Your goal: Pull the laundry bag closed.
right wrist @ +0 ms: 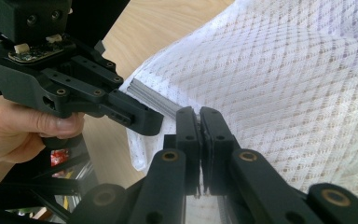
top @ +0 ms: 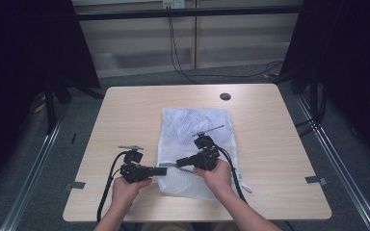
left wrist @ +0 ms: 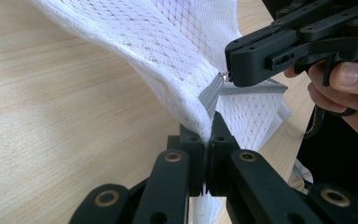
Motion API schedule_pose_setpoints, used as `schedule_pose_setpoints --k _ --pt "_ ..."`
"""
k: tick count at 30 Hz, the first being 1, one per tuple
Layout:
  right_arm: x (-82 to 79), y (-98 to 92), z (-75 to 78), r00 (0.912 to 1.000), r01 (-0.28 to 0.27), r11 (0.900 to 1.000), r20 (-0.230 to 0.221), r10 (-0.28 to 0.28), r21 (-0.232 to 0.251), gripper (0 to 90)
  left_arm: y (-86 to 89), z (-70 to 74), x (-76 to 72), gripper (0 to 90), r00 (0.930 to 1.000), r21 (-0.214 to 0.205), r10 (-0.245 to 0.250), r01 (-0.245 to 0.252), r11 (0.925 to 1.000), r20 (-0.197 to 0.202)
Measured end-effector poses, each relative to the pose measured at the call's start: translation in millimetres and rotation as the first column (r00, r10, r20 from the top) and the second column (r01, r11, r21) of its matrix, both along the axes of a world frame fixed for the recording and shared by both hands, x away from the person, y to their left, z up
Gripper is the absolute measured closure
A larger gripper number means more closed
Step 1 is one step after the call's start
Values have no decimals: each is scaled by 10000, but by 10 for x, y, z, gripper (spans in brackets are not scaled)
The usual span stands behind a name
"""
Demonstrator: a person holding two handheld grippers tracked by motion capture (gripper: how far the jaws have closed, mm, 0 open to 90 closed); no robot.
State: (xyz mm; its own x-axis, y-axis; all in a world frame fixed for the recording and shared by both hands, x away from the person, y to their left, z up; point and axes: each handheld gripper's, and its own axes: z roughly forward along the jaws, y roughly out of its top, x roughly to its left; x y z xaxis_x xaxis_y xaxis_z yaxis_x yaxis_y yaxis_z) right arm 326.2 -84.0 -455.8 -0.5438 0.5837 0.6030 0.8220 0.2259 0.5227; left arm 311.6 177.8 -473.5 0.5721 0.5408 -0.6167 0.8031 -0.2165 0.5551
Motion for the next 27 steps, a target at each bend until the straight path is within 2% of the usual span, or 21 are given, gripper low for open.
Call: schedule_pose_setpoints --k 4,5,8,21,27 --pt "-5 -3 2 10000 -16 10000 13 16 9 873 7 6 -4 886 10000 -21 58 -58 10000 -24" --pt "-6 -8 4 10000 -8 9999 61 9 -131 874 18 8 1 886 10000 -48 15 -15 10000 -26" --pt "-3 -40 -6 10000 32 10000 -17 -31 73 874 28 4 1 886 10000 -64 36 -36 10000 -10" --pt "-15 -50 -9 10000 45 9997 54 -44 -226 874 11 1 -1 886 10000 50 37 -36 10000 -39" --pt "-16 -69 -16 10000 34 9999 -11 -34 -129 874 15 -3 2 886 10000 53 -21 21 10000 -42"
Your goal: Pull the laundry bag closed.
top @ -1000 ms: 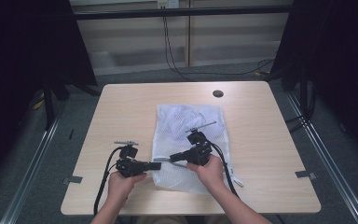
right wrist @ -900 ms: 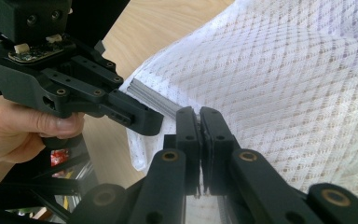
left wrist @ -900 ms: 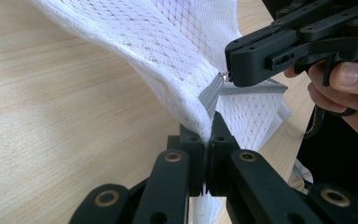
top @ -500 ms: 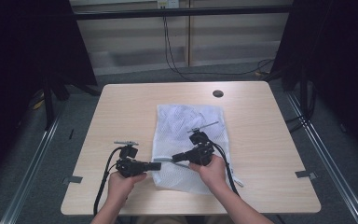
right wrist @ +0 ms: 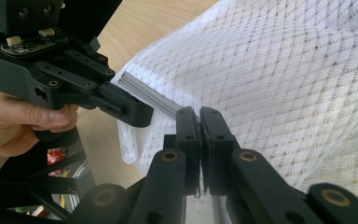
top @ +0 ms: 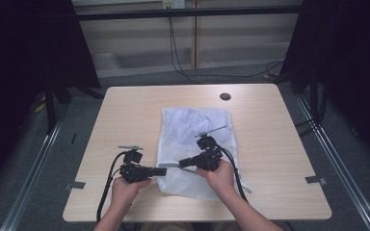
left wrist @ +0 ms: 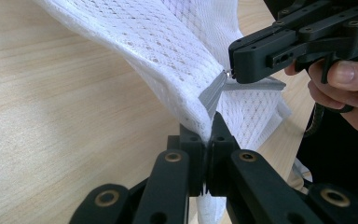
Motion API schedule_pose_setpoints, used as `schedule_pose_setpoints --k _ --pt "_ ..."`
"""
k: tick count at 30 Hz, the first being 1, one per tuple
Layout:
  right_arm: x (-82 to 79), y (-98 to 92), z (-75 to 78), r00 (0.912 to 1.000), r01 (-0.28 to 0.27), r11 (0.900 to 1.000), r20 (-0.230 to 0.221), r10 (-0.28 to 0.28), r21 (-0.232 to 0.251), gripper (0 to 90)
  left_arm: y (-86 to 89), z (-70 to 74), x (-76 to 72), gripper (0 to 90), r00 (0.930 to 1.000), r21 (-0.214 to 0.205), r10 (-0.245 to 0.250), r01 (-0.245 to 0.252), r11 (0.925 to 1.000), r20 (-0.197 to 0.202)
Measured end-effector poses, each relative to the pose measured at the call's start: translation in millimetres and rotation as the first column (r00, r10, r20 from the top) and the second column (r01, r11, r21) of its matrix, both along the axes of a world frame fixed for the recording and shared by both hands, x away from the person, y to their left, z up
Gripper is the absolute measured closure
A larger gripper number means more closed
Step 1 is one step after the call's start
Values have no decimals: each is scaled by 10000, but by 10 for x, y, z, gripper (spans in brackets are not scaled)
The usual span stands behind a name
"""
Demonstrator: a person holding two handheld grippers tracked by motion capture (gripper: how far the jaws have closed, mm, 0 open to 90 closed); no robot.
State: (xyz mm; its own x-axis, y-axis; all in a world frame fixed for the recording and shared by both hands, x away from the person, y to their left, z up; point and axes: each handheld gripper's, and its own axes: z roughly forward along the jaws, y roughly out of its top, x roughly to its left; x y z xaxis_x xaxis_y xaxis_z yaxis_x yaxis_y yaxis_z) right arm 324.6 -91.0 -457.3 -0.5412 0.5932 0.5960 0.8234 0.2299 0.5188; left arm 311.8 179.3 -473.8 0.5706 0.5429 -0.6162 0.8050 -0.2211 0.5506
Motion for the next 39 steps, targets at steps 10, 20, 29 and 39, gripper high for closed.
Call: schedule_pose_setpoints --k 10,20,29,39 --pt "5 -82 -19 9999 132 9999 -112 -132 50 874 20 -5 2 886 9999 -124 90 -91 9999 -89" --pt "-5 -120 -29 9999 97 10000 -79 -97 -10 875 17 -7 5 886 9999 -109 53 -54 9999 -132" --pt "-8 -144 -37 9999 100 9998 -62 -101 -143 875 25 -13 12 886 9999 -63 99 -100 9999 -140" --pt "-7 -214 -33 9998 181 9994 -72 -183 -305 874 70 -5 22 886 9998 -103 153 -154 9998 -144"
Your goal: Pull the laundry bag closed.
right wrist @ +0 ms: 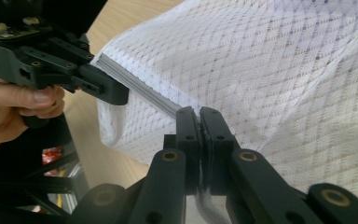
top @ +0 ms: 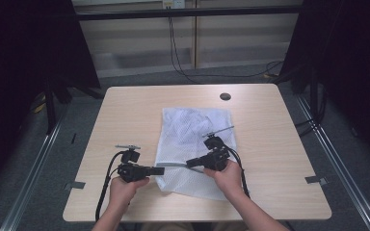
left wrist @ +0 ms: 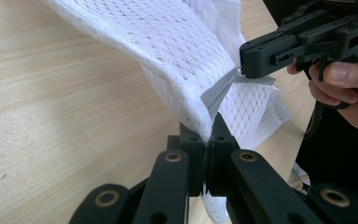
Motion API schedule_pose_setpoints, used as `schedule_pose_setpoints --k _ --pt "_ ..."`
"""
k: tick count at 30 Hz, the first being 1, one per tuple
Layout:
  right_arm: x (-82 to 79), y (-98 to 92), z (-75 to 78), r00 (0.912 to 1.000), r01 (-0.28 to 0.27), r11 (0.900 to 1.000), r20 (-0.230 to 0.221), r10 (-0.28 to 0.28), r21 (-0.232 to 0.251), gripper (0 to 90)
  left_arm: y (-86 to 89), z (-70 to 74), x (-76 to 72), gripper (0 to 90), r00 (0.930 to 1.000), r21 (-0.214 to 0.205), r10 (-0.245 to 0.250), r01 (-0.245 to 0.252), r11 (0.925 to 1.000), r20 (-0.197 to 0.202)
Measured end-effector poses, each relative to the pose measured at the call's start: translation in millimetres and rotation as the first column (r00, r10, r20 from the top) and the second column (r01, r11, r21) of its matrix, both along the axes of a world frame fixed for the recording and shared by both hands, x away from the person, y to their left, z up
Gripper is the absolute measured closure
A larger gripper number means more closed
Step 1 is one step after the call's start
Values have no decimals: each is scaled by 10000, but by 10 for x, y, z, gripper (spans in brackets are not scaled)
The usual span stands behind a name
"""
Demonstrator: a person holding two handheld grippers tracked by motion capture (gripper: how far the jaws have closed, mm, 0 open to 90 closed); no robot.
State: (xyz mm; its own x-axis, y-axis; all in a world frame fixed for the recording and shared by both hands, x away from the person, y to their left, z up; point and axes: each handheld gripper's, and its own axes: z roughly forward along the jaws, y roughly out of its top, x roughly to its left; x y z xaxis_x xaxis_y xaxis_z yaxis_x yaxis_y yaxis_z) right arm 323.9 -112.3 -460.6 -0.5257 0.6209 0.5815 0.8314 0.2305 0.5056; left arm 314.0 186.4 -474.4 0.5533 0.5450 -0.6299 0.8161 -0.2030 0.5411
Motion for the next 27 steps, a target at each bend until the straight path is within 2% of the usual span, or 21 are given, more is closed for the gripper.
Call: schedule_pose_setpoints --k 7,10,18,23,24,27 --pt "-2 -24 5 10000 -37 10000 10 37 71 875 -17 6 -5 886 10000 38 13 -13 10000 14" --pt "-3 -44 1 10000 -35 10000 36 35 -41 874 2 8 0 886 10000 17 52 -52 10000 47" --pt "-7 -97 -12 10000 55 9999 -61 -54 108 874 -9 11 -3 886 10000 41 -40 40 10000 -12" --pt "-11 -106 -16 10000 45 10000 -41 -45 47 874 -1 16 -5 886 10000 88 28 -29 10000 55" --pt "-13 -112 -16 10000 63 9999 8 -63 -84 874 0 15 -2 886 10000 67 3 -3 10000 31" --pt "-16 -124 -17 9999 97 10000 -69 -97 -20 875 -3 14 -2 886 10000 122 -41 40 9999 41"
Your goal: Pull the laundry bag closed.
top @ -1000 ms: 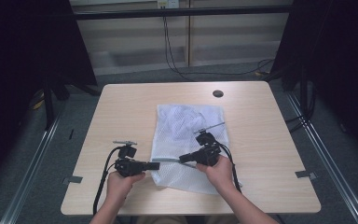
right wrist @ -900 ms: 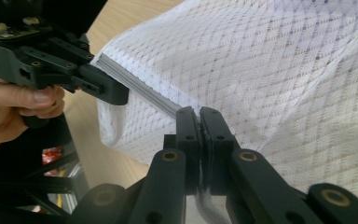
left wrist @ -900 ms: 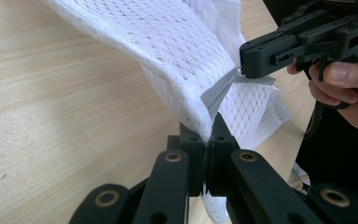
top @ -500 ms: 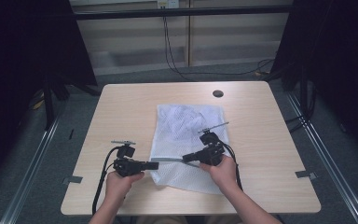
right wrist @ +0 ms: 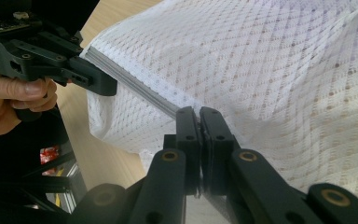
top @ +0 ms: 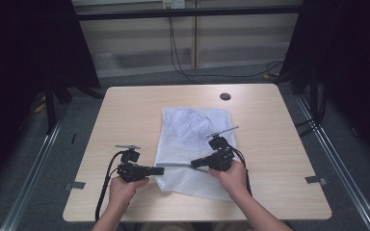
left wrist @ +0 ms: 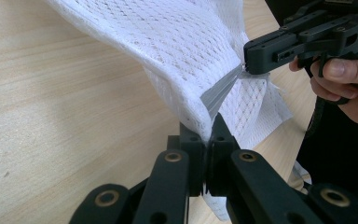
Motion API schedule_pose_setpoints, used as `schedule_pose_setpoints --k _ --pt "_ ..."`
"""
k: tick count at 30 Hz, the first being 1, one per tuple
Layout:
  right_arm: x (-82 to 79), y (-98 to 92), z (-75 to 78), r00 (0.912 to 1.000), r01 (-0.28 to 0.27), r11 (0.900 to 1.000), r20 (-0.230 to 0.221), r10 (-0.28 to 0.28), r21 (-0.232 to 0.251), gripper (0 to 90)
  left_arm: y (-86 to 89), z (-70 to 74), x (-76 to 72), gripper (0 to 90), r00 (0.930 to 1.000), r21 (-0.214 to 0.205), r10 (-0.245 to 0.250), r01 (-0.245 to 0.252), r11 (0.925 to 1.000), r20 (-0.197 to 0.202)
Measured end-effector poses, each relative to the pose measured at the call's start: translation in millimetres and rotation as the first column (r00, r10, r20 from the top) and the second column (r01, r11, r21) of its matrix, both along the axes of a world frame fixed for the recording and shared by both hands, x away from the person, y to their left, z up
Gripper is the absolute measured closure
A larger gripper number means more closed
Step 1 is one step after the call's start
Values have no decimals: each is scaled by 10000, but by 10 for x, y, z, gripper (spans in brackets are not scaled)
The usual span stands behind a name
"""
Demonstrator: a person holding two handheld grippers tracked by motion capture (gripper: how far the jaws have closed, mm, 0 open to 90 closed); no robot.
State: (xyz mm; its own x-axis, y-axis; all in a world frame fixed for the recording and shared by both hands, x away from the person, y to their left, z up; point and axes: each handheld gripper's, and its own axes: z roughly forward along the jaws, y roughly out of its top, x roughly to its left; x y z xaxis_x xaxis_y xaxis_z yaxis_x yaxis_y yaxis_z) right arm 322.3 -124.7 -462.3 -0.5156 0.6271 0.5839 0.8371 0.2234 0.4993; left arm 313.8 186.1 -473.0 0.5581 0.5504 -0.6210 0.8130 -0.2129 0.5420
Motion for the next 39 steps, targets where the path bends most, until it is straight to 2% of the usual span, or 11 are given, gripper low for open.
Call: schedule_pose_setpoints --k 9,26,27,34,39 --pt "-7 -33 -9 10000 34 9999 56 -33 -123 874 -1 -1 0 886 10000 -27 2 -2 10000 -29" --pt "-16 -64 -8 10000 4 10000 7 -4 31 875 -3 1 -2 885 10000 13 11 -11 10000 -17" --pt "-14 -72 -13 9999 -25 10000 98 26 -62 875 4 3 -3 886 9999 -64 88 -89 9999 -58" --pt "-13 -209 -43 9997 259 9995 -20 -259 -160 874 43 0 2 886 9998 -147 166 -168 9998 -132" --pt "-20 -256 -45 9997 261 9996 -29 -261 -73 874 33 -2 0 886 9999 -121 117 -118 9999 -80"
